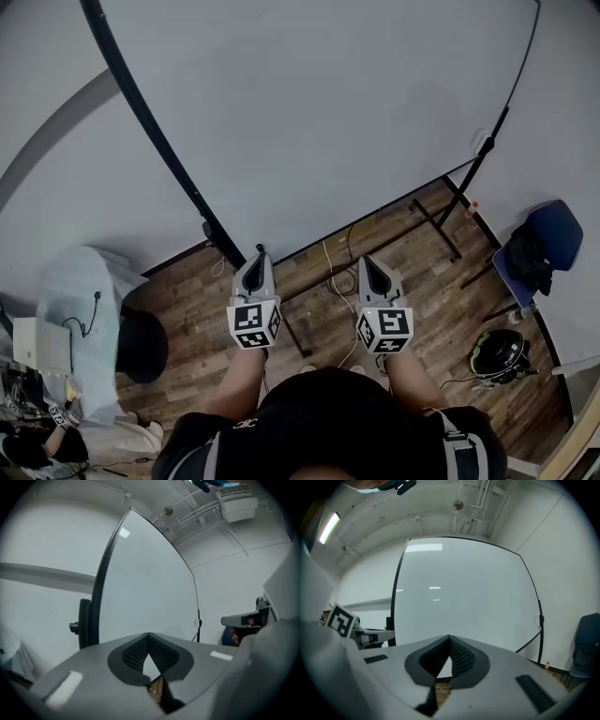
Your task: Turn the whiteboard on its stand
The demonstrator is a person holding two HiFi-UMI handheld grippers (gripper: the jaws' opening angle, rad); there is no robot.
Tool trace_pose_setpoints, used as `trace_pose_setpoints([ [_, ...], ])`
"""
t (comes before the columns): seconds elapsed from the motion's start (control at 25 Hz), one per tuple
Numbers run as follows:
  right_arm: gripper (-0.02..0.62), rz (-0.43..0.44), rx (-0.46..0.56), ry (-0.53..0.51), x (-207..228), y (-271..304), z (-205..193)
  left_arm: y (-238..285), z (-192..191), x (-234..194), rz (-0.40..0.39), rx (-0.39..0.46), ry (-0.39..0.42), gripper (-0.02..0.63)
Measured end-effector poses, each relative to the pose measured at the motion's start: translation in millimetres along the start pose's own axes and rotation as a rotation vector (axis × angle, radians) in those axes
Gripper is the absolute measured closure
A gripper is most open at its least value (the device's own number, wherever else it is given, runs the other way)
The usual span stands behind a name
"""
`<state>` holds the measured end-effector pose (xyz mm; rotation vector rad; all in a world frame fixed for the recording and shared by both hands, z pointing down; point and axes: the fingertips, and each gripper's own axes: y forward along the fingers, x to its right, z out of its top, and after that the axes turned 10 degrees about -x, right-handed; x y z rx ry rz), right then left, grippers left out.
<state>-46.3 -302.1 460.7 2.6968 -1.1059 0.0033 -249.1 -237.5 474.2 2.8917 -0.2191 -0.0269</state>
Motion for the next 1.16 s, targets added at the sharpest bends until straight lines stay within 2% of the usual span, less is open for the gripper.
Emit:
trace_pose_setpoints([
  [0.2, 0.603, -0.032, -0.018, 0.007, 13.3, -7.9, -8.1, 11.5, 1.5, 41.6, -0.076, -0.010, 0.058, 0.597],
  [0.36, 0.603, -0.039, -0.019, 0.005, 17.1, -13.8, -8.6, 14.3, -0.6, 56.4, -0.112, -0.022, 0.068, 0.597],
  [0.76, 0.603, -0.030, -0.023, 0.009, 18.6, -21.4, -9.8, 12.1, -5.3, 73.2, -0.173, -0.038, 0.058, 0.597],
  [1.16, 0.603, -0.032, -0.031, 0.009, 17.9, -28.6, -13.4, 6.6, -11.4, 80.0, -0.202, -0.046, 0.043, 0.597],
])
